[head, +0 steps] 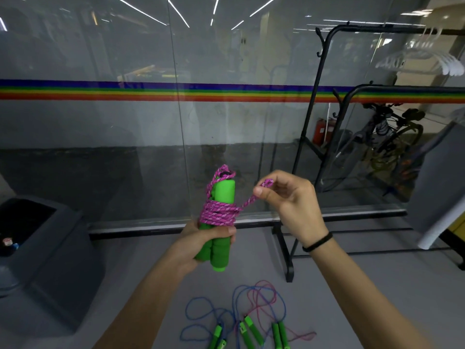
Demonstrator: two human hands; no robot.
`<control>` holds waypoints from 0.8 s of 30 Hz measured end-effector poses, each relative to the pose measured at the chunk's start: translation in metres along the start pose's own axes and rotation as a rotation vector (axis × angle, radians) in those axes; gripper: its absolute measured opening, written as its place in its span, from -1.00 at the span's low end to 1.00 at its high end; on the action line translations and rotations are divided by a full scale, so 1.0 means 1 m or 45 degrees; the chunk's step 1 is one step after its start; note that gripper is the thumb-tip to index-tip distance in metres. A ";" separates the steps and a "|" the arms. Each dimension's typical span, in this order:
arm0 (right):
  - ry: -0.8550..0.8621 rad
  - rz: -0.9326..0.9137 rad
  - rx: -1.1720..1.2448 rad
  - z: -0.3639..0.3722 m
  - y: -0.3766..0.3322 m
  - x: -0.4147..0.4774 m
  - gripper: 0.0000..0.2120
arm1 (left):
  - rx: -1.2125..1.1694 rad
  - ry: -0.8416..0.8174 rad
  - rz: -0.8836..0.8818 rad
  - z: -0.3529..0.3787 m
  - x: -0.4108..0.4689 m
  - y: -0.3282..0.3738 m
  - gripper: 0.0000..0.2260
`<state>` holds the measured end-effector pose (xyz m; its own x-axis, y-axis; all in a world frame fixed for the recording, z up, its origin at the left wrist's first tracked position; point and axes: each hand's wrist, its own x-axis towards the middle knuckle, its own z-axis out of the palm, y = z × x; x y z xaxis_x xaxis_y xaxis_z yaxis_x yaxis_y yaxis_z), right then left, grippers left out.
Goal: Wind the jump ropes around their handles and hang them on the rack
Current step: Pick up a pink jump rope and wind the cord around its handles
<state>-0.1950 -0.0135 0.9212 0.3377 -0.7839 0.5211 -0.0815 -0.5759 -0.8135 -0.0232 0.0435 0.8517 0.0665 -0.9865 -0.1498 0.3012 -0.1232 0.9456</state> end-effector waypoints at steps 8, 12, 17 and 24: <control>-0.066 -0.015 -0.017 0.001 0.011 0.035 -0.90 | 0.106 0.007 0.096 0.011 0.046 0.008 -0.39; -0.060 -0.023 -0.024 0.003 0.033 0.075 -0.91 | 0.102 0.019 0.099 0.016 0.088 0.014 -0.49; -0.026 -0.057 -0.066 -0.013 0.069 0.129 -0.93 | 0.120 0.042 0.124 0.031 0.157 0.025 -0.83; 0.154 -0.046 -0.181 -0.048 0.136 0.226 -0.83 | 0.166 0.153 0.237 0.046 0.268 0.055 -0.49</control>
<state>-0.1744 -0.2798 0.9405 0.2284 -0.7793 0.5836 -0.2059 -0.6245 -0.7534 -0.0322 -0.2326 0.8766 0.2242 -0.9745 0.0042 0.1485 0.0385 0.9882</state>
